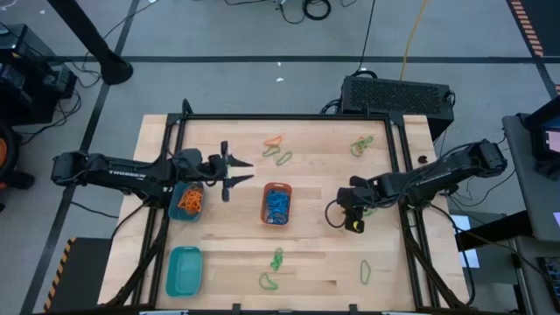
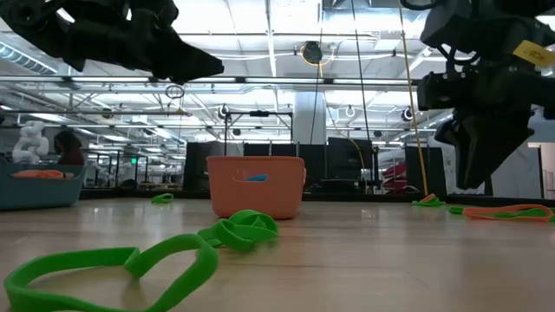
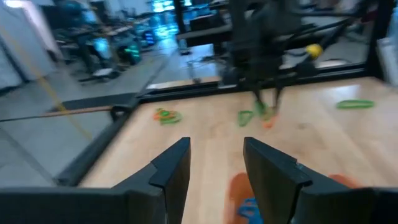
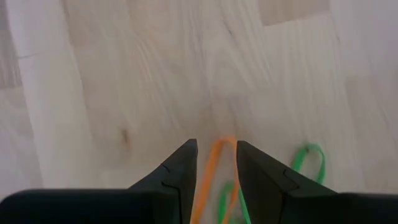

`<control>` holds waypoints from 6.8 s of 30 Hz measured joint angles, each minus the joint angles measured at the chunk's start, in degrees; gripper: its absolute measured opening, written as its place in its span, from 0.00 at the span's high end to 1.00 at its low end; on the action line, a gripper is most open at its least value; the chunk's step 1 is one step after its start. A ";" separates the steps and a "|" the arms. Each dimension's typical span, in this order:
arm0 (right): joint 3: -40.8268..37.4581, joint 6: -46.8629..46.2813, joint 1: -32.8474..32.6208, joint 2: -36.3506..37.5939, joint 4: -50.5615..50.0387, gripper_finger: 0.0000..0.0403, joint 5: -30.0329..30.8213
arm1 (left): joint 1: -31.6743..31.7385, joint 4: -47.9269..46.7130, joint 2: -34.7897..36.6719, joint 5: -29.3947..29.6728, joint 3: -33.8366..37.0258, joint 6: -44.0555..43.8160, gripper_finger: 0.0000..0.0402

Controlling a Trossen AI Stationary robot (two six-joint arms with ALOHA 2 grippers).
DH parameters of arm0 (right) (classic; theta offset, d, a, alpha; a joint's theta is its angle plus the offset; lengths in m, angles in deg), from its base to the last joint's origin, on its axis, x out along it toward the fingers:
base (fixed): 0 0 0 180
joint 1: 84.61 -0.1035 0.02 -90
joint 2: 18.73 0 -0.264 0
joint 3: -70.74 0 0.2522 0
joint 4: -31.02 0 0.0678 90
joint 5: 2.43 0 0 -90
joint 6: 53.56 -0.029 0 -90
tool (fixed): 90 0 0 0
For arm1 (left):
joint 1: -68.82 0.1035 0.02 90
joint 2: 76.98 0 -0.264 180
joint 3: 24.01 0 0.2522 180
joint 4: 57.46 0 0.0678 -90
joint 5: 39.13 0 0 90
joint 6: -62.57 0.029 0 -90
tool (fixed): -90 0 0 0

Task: Sort rubber bands into baskets
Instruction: Put the orange rubber band into the blue bin

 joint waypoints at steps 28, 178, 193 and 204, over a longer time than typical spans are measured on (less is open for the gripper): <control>-12.19 -1.80 0.37 -0.11 19.78 0.96 0.17 | -0.58 -1.80 -3.13 -8.09 0.00 -6.31 0.61; 6.74 21.09 -2.03 -4.11 38.40 0.48 0.01 | -18.67 -94.76 3.56 4.23 -15.80 -78.07 0.76; 6.74 21.07 -2.40 -4.11 38.35 0.48 -0.19 | -18.67 -95.18 3.58 2.74 -16.91 -77.61 0.71; 6.74 22.15 -2.27 -4.11 38.30 0.48 0.27 | -10.00 -86.75 3.16 15.66 -25.20 -52.56 0.71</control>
